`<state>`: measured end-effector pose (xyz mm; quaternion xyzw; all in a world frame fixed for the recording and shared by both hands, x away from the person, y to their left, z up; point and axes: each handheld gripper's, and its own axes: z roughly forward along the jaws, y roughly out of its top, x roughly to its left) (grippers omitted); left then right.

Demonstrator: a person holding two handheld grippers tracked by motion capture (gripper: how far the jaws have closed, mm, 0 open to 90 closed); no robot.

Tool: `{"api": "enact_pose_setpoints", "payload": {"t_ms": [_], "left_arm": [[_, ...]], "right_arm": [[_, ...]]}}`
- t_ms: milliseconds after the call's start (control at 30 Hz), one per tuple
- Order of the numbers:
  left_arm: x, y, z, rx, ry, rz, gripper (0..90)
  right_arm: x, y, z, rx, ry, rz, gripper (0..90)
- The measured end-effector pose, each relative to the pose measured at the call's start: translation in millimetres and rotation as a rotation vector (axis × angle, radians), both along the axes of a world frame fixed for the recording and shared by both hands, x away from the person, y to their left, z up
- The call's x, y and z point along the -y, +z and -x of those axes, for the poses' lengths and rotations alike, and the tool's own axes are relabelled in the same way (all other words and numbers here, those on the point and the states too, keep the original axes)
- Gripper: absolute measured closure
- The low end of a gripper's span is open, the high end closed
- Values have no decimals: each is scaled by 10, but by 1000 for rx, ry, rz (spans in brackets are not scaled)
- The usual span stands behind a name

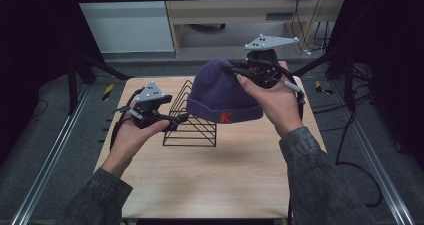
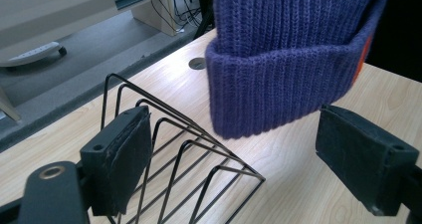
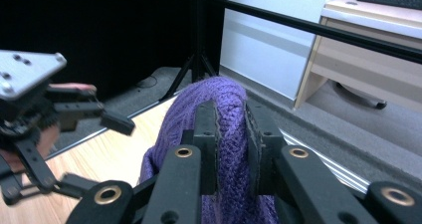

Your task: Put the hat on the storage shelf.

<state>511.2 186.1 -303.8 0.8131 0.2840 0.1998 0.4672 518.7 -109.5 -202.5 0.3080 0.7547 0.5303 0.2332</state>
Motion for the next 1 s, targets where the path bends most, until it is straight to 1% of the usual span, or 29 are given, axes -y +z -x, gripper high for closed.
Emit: {"api": "enact_pose_setpoints", "payload": {"t_ms": [133, 167, 267, 300, 333, 367, 400, 467, 533, 567, 633, 700, 733, 767, 800, 867, 900, 1000], "left_arm": [[35, 51, -25, 20, -2, -8, 171], [40, 70, -36, 20, -6, -3, 182], [41, 73, -62, 18, -10, -5, 185], [46, 67, -97, 17, -8, -22, 178], [56, 62, -106, 26, -19, -44, 161], [56, 62, -106, 26, -19, -44, 155], [71, 46, -121, 14, -42, -45, 155], [81, 41, -123, 13, -51, -48, 161], [98, 34, -128, 2, -59, -50, 212], [107, 29, -136, -8, -60, -41, 243], [106, 28, -140, -11, -67, -41, 370], [105, 28, -148, -9, -63, -44, 460], [101, 31, -149, -7, -59, -47, 460], [93, 37, -148, -4, -45, -49, 519], [62, 50, -162, -8, -28, -36, 608], [27, 63, -181, -17, -13, -21, 658], [27, 63, -181, -17, -13, -21, 673], [-26, 83, -190, -14, 13, -19, 682]], "right_arm": [[-107, 77, 2, 4, 19, -1, 778], [-148, 108, 3, 12, 26, 0, 778], [-193, 148, -8, 17, 33, 2, 778], [-205, 162, -13, 18, 35, -2, 778], [-214, 172, -20, 21, 42, 0, 778], [-214, 172, -20, 21, 42, 0, 778], [-241, 182, -25, 22, 47, 2, 778], [-272, 174, -26, 22, 52, 7, 778], [-297, 161, -30, 25, 55, 16, 778], [-305, 155, -36, 27, 55, 16, 778], [-315, 149, -46, 25, 54, 10, 777], [-315, 149, -52, 27, 55, 9, 777], [-313, 149, -61, 27, 54, 10, 777], [-311, 149, -71, 25, 53, 14, 777], [-308, 149, -93, 23, 47, 14, 777], [-312, 148, -116, 19, 43, 12, 777], [-312, 148, -116, 19, 43, 12, 777], [-317, 145, -151, 21, 45, 12, 775]]}}
